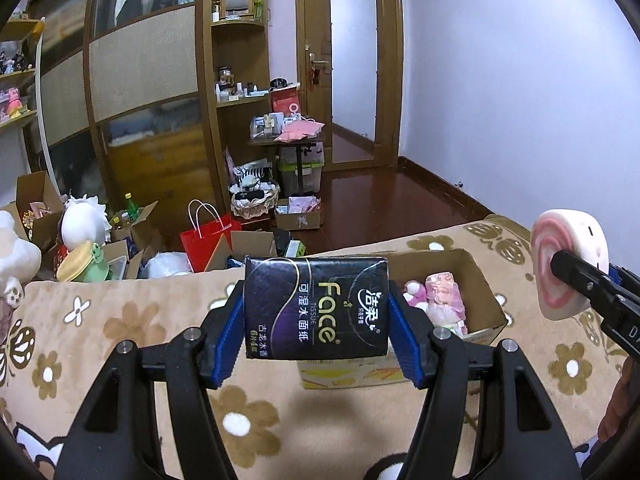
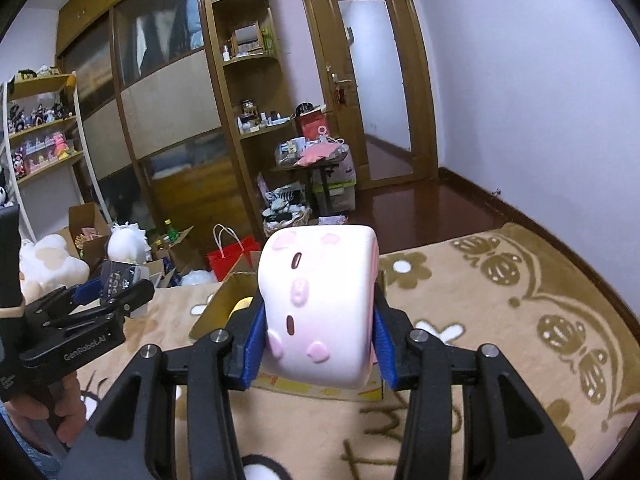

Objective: Organize soft objects
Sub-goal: 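Lower the Face pack into the box with the left tool while the right tool drops the pink roll in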

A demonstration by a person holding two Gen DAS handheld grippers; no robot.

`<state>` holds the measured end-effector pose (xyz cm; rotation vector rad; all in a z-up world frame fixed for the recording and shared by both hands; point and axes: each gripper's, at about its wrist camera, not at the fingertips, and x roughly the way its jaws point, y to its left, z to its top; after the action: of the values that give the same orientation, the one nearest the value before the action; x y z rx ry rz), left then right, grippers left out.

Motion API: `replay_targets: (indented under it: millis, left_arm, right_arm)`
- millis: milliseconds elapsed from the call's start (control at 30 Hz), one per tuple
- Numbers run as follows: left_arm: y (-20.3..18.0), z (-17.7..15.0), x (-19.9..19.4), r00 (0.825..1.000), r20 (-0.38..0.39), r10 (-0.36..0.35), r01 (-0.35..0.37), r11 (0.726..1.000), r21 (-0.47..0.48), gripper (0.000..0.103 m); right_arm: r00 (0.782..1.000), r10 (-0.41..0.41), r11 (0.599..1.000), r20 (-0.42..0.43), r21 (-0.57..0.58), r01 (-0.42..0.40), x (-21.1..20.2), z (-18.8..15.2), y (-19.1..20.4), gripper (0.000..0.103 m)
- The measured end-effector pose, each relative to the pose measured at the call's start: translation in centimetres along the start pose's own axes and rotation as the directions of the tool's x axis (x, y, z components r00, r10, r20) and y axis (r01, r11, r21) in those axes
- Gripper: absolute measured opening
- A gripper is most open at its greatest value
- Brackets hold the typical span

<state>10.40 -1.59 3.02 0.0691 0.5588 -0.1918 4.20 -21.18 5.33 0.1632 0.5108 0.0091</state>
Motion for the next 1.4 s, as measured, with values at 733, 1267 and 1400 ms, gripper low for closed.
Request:
replay_targets:
  millis: [733,1267,1400]
  left_arm:
    - [-0.9,0.7,4.8,1.0,-0.014,-0.004,0.004,1.0,0.016,0.063]
    - [-1.5,-0.6,8.5,0.997,-0.072,0.0,0.004,0.998,0.061,0.064]
    - [-2.1,-1.0,9.0,0.997,-0.078,0.005,0.002,0.996,0.094,0.064]
  right_arm:
    - [0.997,-0.072,0.997,-0.03,-0.043,0.07,5.8,-0.1,0.1,0.05]
    - [0.995,-0.07,0.996,-0.072,-0.051,0.067,9.1,-1.4,-0.3,0.05]
    - [0.995,-0.063,0.997,-0.077,-0.046,0.059,9.5,-1.6,-0.4,0.05]
